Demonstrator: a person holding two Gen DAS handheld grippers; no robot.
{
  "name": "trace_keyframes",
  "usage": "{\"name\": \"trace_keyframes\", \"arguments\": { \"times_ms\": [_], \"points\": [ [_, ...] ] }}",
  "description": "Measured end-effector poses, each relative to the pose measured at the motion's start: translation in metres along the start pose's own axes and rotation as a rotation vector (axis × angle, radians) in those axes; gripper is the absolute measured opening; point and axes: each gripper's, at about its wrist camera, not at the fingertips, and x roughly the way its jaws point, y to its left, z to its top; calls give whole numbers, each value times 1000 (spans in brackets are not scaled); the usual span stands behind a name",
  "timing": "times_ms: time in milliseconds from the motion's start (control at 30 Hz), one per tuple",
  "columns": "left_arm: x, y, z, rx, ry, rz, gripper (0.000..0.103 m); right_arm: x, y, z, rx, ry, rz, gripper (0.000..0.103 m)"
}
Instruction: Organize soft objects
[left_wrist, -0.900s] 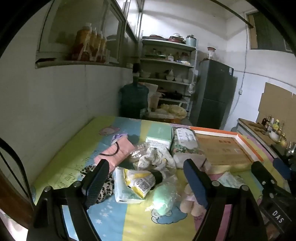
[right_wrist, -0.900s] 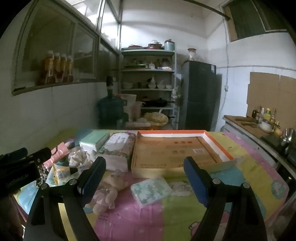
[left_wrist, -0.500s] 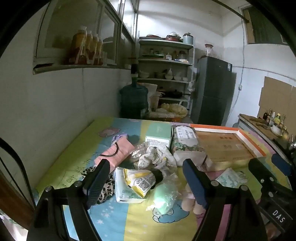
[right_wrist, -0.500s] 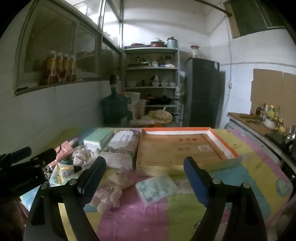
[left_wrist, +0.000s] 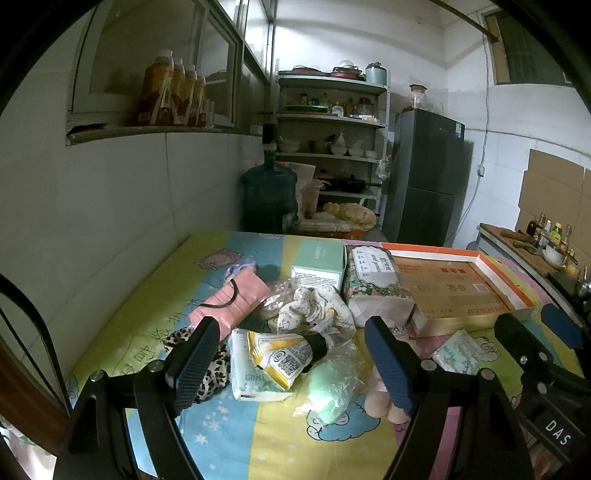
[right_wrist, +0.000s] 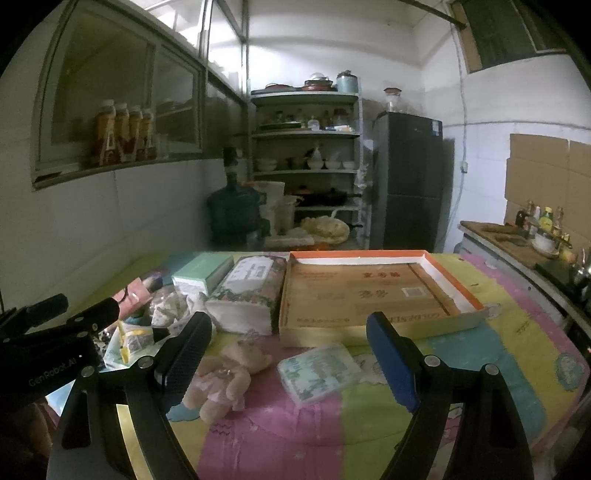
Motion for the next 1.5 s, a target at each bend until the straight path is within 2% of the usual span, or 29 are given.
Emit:
{"name": "trace_keyframes", "arguments": {
  "times_ms": [1500],
  "points": [
    [0,0,-1,-5,3,2,81,3,11,2,-33,8,37,87]
  ]
}}
